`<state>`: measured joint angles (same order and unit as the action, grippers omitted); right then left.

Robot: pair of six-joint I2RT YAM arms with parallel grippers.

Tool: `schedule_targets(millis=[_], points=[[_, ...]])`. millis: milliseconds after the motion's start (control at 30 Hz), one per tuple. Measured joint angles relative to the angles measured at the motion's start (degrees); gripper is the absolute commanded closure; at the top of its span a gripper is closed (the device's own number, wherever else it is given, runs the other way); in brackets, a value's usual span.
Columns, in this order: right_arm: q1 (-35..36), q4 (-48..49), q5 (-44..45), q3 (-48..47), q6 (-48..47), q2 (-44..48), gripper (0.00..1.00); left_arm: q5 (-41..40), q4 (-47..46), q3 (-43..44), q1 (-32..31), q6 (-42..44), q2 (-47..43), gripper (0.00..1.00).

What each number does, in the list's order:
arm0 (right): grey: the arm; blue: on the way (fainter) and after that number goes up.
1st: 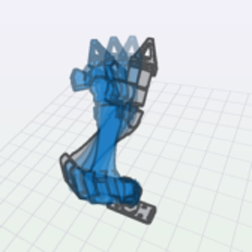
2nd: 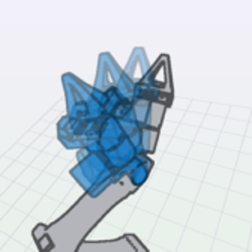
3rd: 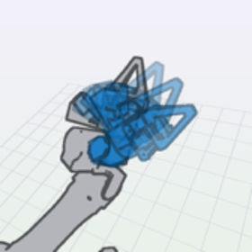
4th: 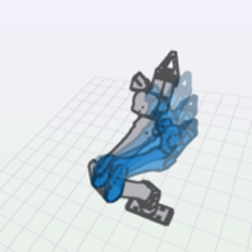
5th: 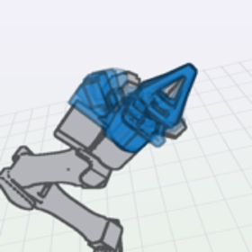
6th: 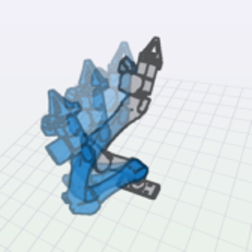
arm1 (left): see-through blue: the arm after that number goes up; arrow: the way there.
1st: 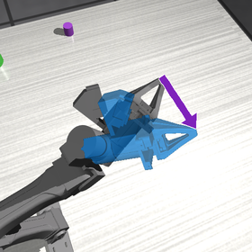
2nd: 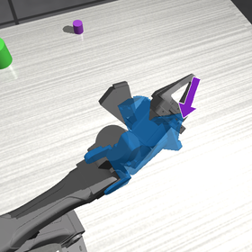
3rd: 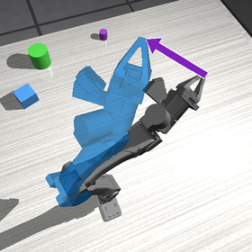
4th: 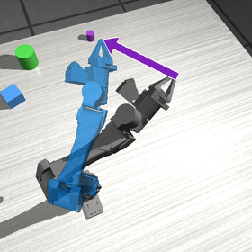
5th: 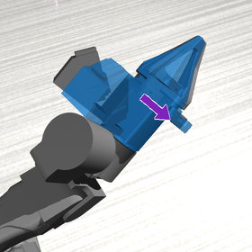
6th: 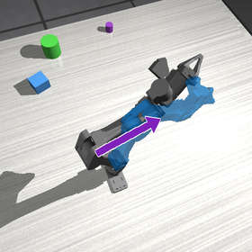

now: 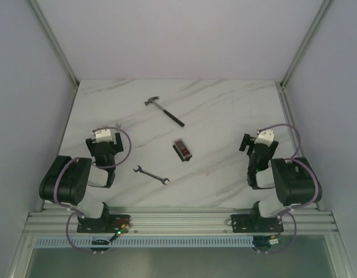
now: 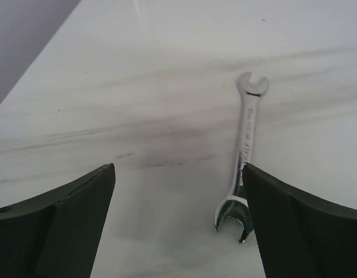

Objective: Snap on the fuse box
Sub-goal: Reset both arms

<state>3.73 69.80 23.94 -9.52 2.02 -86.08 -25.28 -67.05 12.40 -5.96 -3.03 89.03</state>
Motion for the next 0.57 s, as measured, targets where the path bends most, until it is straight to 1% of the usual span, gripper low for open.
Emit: schedule_targets(millis=[100,200,367,567], points=[[-1.42,-0.33,-7.10,-1.70,-0.90,-2.05,0.00,3.02,-1.62,0.11,0.52,0.81,0.15,0.00],[-3.19,0.28,-10.67,-3.28,-1.03,-1.88,0.00,4.59,-3.08,0.33,1.01,1.20,0.15,0.00],[-3.41,0.33,-13.38,-3.48,-1.01,-1.77,0.00,5.84,-3.78,0.33,1.03,1.31,0.15,0.00],[-3.41,0.33,-14.25,-3.48,-1.03,-1.77,0.00,6.23,-3.80,0.33,1.03,1.42,0.15,0.00]])
